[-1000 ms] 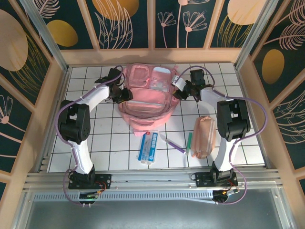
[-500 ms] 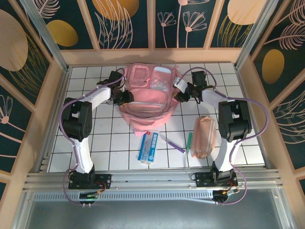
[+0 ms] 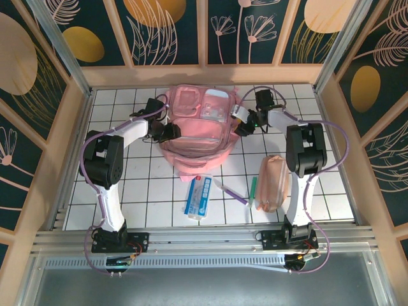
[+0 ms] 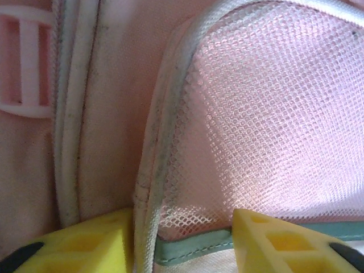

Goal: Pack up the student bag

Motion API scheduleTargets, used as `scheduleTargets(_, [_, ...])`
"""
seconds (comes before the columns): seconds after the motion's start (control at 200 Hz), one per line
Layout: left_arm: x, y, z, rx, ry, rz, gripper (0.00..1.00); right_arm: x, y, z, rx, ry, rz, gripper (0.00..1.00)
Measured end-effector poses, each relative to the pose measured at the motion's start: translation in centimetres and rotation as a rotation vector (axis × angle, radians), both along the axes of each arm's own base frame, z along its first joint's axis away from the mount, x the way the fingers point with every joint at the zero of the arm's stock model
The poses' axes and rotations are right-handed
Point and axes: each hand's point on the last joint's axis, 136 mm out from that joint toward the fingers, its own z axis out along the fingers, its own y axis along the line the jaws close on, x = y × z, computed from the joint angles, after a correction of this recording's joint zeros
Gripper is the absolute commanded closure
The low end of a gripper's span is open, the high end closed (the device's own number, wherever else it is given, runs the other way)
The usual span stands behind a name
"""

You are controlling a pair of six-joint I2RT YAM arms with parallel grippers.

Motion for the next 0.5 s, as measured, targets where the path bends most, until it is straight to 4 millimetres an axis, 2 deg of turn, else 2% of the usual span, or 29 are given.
scheduleTargets(0.15, [-0.1, -0.3, 0.1, -0.022, 0.005, -0.011, 1.00, 0.3, 0.1, -0.4, -0.004, -0.001, 0.001, 0.51])
scheduleTargets(0.31, [-0.2, -0.3, 0.7, -0.017, 0.008, -0.025, 1.00, 0.4, 0.3, -0.1, -0.008, -0.019, 0.020, 0.54])
scheduleTargets(0.42, [-0.3, -0.4, 2.1, -0.025, 0.002, -0.028, 1.00, 0.5, 0.3, 0.1, -0.015, -0.035, 0.041, 0.61])
scheduleTargets(0.495, [-0.5, -0.6, 3.4, -0.038, -0.005, -0.032, 1.00, 0.5, 0.1, 0.2, -0.019, -0.035, 0.045, 0.62])
